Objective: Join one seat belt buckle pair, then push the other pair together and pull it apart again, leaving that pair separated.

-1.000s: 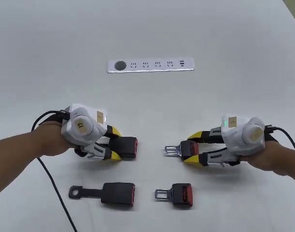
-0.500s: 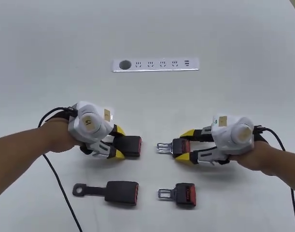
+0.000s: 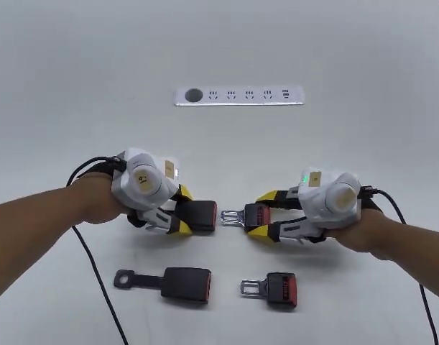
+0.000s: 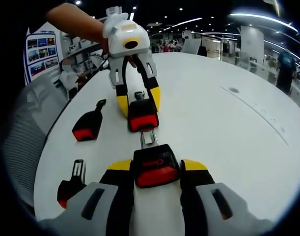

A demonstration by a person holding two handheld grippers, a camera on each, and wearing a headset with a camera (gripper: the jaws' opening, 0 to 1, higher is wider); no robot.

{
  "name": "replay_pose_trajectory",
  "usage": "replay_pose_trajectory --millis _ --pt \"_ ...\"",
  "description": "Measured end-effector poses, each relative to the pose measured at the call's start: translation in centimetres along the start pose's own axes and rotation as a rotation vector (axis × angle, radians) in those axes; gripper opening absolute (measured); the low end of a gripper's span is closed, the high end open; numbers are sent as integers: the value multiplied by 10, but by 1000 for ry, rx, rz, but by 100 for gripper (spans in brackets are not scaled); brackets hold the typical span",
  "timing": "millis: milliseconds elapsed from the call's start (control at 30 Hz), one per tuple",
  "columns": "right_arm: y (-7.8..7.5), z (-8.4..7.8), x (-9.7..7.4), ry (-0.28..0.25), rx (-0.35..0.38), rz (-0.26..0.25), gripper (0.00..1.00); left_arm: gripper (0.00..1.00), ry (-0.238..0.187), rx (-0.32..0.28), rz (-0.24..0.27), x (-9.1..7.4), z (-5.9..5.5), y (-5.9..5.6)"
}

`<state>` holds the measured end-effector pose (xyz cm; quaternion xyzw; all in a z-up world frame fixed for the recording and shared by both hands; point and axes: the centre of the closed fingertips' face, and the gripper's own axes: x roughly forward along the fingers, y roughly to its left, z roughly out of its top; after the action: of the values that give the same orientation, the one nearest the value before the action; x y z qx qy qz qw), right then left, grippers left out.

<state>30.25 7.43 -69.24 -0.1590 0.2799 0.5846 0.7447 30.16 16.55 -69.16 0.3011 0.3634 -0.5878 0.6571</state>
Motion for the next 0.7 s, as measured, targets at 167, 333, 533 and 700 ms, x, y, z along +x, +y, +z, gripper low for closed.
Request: replay_pose_trajectory --millis 167,333,533,700 --pt "3 5 8 5 -7 12 35 35 4 3 -1 0 -1 1" --pt "3 10 13 4 -12 16 35 35 3 2 1 1 0 2" --pt "5 12 16 1 -11 18 35 35 5 5 -1 1 -2 4" --pt "4 12 18 2 -2 10 34 34 14 11 -5 1 -1 4"
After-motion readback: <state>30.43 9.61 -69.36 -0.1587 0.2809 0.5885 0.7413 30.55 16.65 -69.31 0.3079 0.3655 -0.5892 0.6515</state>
